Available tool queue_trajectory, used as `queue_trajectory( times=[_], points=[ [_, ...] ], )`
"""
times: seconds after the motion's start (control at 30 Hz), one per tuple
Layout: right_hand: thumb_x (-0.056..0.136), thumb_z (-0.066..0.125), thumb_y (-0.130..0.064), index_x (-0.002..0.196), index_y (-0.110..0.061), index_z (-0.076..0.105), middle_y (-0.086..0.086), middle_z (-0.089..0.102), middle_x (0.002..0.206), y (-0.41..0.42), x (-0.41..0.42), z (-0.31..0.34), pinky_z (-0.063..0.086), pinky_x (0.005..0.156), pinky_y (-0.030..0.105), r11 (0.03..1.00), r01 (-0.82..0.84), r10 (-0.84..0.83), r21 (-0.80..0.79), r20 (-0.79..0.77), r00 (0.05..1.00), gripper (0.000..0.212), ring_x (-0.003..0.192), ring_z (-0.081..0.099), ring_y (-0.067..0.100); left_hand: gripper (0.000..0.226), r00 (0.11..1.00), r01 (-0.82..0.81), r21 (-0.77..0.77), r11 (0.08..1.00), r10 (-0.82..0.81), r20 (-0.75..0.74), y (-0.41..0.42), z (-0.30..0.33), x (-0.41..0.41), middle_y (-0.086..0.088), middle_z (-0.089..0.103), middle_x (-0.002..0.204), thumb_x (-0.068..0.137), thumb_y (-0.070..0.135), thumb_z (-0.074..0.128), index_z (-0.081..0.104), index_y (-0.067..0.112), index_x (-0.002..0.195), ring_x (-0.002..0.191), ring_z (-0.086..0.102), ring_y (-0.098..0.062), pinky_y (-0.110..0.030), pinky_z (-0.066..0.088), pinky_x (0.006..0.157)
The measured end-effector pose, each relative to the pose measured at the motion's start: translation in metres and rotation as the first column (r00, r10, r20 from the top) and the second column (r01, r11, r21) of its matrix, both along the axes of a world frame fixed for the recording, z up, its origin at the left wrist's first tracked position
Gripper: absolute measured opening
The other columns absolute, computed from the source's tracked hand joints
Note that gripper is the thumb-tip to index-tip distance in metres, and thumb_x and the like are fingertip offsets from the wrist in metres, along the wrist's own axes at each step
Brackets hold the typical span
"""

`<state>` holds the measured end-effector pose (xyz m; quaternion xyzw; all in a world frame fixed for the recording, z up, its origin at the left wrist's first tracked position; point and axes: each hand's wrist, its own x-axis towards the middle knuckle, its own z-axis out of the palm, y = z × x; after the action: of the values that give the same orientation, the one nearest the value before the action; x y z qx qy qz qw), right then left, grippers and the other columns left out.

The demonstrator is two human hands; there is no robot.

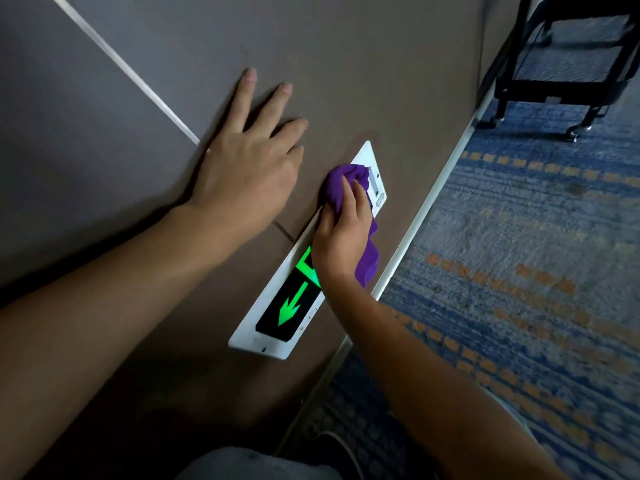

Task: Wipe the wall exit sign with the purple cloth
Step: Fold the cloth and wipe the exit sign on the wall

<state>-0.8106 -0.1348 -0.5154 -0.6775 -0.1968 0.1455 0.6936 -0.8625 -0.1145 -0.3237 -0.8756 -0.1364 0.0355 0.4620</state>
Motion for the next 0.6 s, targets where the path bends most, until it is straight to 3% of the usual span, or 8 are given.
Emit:
queue_trajectory(
  times=[0.1,0.23,0.43,0.6],
  points=[
    [0.098,0.054,-0.02,0.146,-0.019,0.055,0.008,0.048,0.153,-0.014,-0.023,0.001,0.031,0.122,0.042,1.0,-0.027,0.027,0.002,-0.003,1.0,0.047,0.145,0.04,0.027,0.049,1.0,-0.017,-0.004,1.0,0.016,-0.015,-0.012,-0.009,-0.025,-0.018,0.047,0.156,0.104,0.016,0.029,0.064,0.004,0.136,0.155,0.022,-0.045,-0.078,0.007,0.119],
    [0.094,0.049,-0.03,0.146,-0.022,0.055,0.009,0.049,0.149,-0.032,-0.043,0.0,0.036,0.118,0.044,0.998,-0.066,0.066,-0.005,0.016,0.998,0.053,0.141,0.042,0.027,0.058,0.997,-0.068,-0.027,0.997,0.067,-0.033,-0.028,-0.007,-0.058,-0.018,0.042,0.161,0.102,0.021,0.021,0.065,0.008,0.137,0.157,0.015,-0.046,-0.076,0.0,0.119],
    [0.092,0.049,-0.034,0.146,-0.021,0.056,0.012,0.048,0.15,-0.056,-0.082,0.0,0.035,0.119,0.045,0.99,-0.139,0.139,0.005,0.015,0.99,0.057,0.141,0.042,0.028,0.057,0.99,-0.102,0.04,0.994,0.105,-0.096,-0.038,-0.009,-0.082,-0.017,0.021,0.17,0.107,0.021,0.016,0.039,0.011,0.157,0.158,0.006,-0.048,-0.073,0.002,0.121],
    [0.094,0.056,-0.034,0.148,-0.023,0.053,0.013,0.046,0.151,-0.067,-0.089,-0.014,0.036,0.118,0.045,0.982,-0.189,0.188,-0.009,0.142,0.972,0.055,0.14,0.042,0.028,0.051,0.988,-0.113,0.041,0.993,0.117,-0.1,-0.037,-0.009,-0.084,-0.016,0.021,0.171,0.109,0.022,0.028,0.039,0.01,0.157,0.158,0.005,-0.047,-0.071,0.003,0.123]
  ],
)
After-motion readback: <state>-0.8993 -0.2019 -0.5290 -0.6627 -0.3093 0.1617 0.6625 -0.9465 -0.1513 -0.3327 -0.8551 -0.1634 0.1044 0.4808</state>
